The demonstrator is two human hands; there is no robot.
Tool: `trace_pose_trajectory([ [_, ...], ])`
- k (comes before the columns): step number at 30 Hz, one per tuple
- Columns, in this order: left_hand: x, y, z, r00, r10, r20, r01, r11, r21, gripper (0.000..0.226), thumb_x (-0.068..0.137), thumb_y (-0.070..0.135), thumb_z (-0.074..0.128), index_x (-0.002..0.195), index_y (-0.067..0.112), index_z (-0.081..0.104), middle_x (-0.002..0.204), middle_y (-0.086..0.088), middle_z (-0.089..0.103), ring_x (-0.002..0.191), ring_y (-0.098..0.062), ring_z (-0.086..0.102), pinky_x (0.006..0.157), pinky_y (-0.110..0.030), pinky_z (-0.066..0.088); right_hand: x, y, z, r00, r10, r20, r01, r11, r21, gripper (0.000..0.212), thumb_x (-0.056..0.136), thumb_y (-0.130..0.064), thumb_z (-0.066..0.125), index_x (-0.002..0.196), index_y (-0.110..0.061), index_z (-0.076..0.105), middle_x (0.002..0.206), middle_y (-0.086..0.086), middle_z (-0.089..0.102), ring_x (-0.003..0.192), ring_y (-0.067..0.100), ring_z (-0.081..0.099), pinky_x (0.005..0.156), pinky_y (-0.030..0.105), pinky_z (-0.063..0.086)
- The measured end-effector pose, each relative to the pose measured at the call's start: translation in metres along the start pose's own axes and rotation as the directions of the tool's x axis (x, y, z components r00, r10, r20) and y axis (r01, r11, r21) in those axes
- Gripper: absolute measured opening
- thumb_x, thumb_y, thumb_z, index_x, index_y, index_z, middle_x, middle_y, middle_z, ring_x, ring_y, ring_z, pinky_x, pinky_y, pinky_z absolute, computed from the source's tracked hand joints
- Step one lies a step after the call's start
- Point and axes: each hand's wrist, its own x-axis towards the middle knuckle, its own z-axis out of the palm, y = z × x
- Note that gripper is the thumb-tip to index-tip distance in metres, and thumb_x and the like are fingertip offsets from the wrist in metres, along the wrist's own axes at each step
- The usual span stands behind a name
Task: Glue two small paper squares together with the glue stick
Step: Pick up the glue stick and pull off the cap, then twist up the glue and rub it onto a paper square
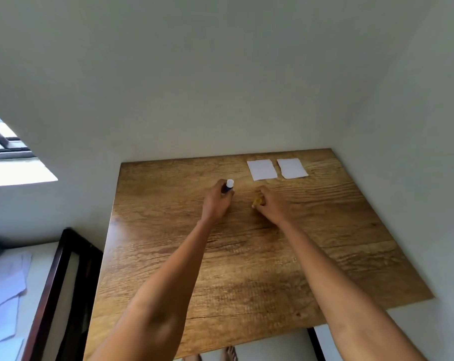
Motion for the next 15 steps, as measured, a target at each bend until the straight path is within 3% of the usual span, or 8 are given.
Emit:
trace_pose_trajectory([
  [2,-0.001,0.000,0.000,1.000,0.007,-0.002,-0.007,1.000,-0.001,0.021,0.088,0.016,0.059,0.108,0.008,0.058,0.101,-0.008,0.066,0.089,-0.017,0.059,0.077,-0.029,0.047,0.002,0.001,-0.001,1.000,-0.023,-0.006,0.023,1.000,-0.020,0.059,0.079,-0.041,0.068,0.130,-0.020,0.046,0.129,0.006,0.056,0.117,0.023,0.052,0.092,0.036,0.045],
  [4,-0.001,0.001,-0.002,1.000,0.006,-0.010,-0.006,1.000,-0.020,0.018,0.089,0.017,0.058,0.106,0.010,0.057,0.098,-0.007,0.065,0.086,-0.018,0.059,0.076,-0.034,0.048,0.003,0.002,-0.004,0.982,-0.072,-0.175,0.074,0.997,0.002,0.056,0.080,-0.047,0.064,0.126,-0.018,0.050,0.128,0.005,0.054,0.120,0.023,0.048,0.095,0.036,0.042],
  [6,-0.001,0.005,-0.003,1.000,0.003,-0.026,-0.004,0.999,-0.047,0.017,0.090,0.019,0.056,0.105,0.012,0.057,0.095,-0.004,0.064,0.085,-0.020,0.059,0.075,-0.036,0.049,0.004,-0.001,-0.008,0.912,-0.070,-0.405,0.132,0.983,0.127,0.037,0.088,-0.036,0.059,0.117,-0.014,0.055,0.117,0.007,0.057,0.109,0.023,0.053,0.089,0.034,0.046],
  [8,0.001,0.015,-0.003,0.999,0.011,-0.045,-0.014,0.997,-0.081,0.018,0.092,0.021,0.055,0.107,0.011,0.057,0.097,-0.005,0.065,0.086,-0.019,0.059,0.073,-0.032,0.047,0.006,-0.013,-0.013,0.879,-0.009,-0.477,0.157,0.950,0.270,0.022,0.092,-0.023,0.053,0.111,-0.013,0.056,0.110,0.008,0.058,0.097,0.017,0.055,0.079,0.027,0.050],
  [10,0.004,0.031,-0.001,0.998,0.022,-0.060,-0.029,0.992,-0.123,0.020,0.092,0.022,0.055,0.108,0.011,0.059,0.098,-0.003,0.065,0.089,-0.018,0.060,0.072,-0.024,0.044,0.011,-0.030,-0.014,0.916,0.035,-0.399,0.136,0.909,0.394,0.020,0.093,-0.020,0.051,0.112,-0.013,0.055,0.111,0.006,0.059,0.094,0.013,0.057,0.075,0.018,0.047],
  [12,0.008,0.050,-0.001,0.995,0.041,-0.089,-0.057,0.982,-0.181,0.021,0.091,0.021,0.056,0.110,0.011,0.060,0.095,0.000,0.063,0.086,-0.013,0.060,0.068,-0.014,0.044,0.016,-0.046,-0.011,0.962,0.068,-0.265,0.100,0.815,0.571,0.027,0.094,-0.027,0.050,0.117,-0.014,0.054,0.116,0.003,0.058,0.100,0.013,0.058,0.081,0.020,0.047],
  [15,0.014,0.072,-0.005,0.987,0.056,-0.153,-0.096,0.959,-0.266,0.021,0.089,0.020,0.060,0.109,0.012,0.063,0.093,0.002,0.066,0.080,-0.007,0.060,0.064,-0.007,0.046,0.017,-0.066,-0.007,0.989,0.123,-0.087,0.022,0.451,0.892,0.029,0.096,-0.034,0.046,0.116,-0.016,0.058,0.111,0.003,0.065,0.099,0.015,0.063,0.081,0.024,0.051],
])
